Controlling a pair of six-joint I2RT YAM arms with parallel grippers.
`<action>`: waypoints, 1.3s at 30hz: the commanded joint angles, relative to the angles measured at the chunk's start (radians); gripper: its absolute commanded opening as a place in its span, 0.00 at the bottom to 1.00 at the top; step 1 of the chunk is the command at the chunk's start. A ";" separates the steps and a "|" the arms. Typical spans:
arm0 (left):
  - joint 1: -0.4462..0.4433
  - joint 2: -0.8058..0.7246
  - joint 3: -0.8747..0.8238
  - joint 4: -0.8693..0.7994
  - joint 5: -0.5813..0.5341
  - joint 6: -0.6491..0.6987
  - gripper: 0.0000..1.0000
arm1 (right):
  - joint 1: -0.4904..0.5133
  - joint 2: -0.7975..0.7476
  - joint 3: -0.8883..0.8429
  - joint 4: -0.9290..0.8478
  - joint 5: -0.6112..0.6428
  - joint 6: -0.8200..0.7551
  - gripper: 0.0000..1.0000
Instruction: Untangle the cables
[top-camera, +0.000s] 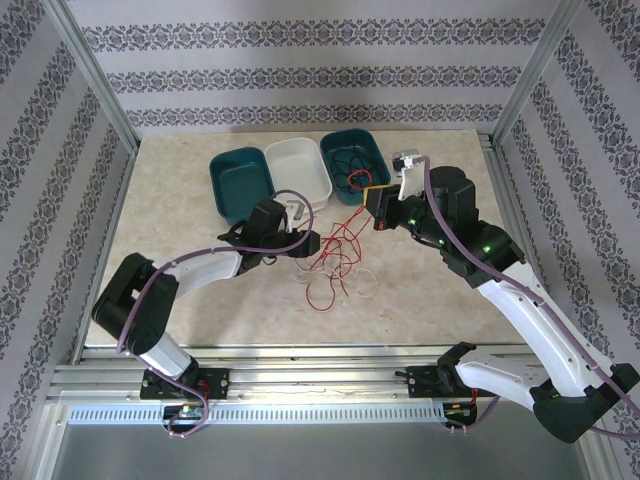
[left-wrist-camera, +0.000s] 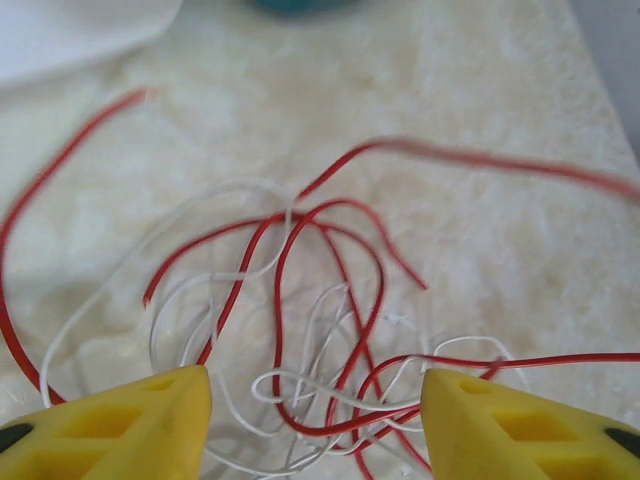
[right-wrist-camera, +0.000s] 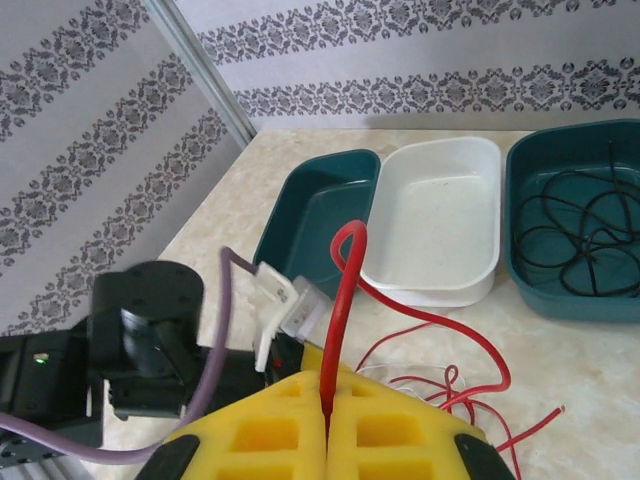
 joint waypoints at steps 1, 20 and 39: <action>0.002 -0.050 0.036 0.049 -0.017 0.137 0.59 | 0.004 -0.010 0.017 0.030 -0.036 -0.007 0.00; 0.003 0.024 -0.026 0.429 0.276 0.317 0.64 | 0.002 0.031 0.168 0.091 -0.115 -0.004 0.00; 0.001 0.016 -0.105 0.464 0.224 0.199 0.65 | 0.002 0.126 0.343 0.150 -0.223 -0.032 0.00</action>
